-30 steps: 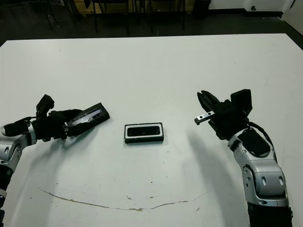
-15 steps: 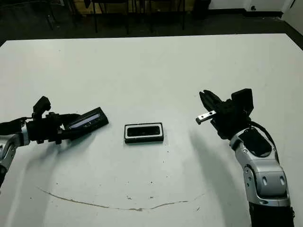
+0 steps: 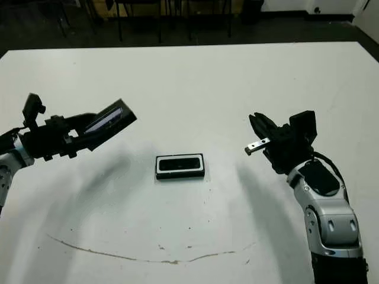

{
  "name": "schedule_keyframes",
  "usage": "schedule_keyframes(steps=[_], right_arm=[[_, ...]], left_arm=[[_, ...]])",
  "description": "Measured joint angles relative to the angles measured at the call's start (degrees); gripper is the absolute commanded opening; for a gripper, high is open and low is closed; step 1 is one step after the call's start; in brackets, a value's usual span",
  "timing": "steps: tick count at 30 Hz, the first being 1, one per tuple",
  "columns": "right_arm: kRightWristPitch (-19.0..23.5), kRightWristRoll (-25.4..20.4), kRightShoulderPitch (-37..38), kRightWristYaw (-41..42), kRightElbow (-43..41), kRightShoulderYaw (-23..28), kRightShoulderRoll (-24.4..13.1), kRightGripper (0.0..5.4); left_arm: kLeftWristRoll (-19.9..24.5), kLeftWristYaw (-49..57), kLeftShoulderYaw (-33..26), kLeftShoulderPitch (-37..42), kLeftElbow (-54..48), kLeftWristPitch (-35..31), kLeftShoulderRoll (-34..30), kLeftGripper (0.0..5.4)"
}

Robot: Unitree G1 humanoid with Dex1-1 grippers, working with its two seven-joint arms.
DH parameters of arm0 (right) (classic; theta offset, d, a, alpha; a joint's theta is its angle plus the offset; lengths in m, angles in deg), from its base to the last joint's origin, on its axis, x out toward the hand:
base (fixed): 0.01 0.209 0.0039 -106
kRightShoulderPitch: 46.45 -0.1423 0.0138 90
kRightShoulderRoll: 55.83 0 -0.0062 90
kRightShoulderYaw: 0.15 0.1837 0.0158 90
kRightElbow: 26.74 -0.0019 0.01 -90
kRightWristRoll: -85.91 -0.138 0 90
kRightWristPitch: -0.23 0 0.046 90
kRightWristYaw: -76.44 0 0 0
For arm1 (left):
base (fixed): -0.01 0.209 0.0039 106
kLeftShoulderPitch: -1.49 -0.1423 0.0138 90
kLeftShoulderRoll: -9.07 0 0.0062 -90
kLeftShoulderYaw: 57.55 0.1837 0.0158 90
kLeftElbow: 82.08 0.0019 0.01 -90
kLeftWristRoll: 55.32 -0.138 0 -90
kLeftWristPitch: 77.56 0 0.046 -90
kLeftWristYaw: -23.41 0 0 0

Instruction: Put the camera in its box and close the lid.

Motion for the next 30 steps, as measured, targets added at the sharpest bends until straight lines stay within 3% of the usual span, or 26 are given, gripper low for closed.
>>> schedule_keyframes(steps=[7, 13, 17, 30], right_arm=[[-1.17, 0.03, -0.05, 0.08, 0.46, -0.69, 0.47, 0.0], [-2.43, 0.0, 0.24, 0.23, 1.25, -0.8, 0.8, 0.0], [-2.55, -0.16, 0.86, 0.6, 1.67, -0.75, 0.98, 0.0], [-2.53, 0.01, 1.33, 0.39, 1.72, -1.21, 1.52, 0.0]], left_arm=[[-2.34, -4.84, 8.15, 6.03, 0.72, -3.1, -1.08, 2.75], [-4.4, -6.4, 13.09, 7.23, 5.6, -2.13, 2.35, 2.75], [-5.92, -6.46, 14.41, 7.26, 10.2, 1.81, 5.38, 2.75], [-7.7, -5.95, 14.8, 7.29, 21.16, 3.95, 9.36, 2.75]])
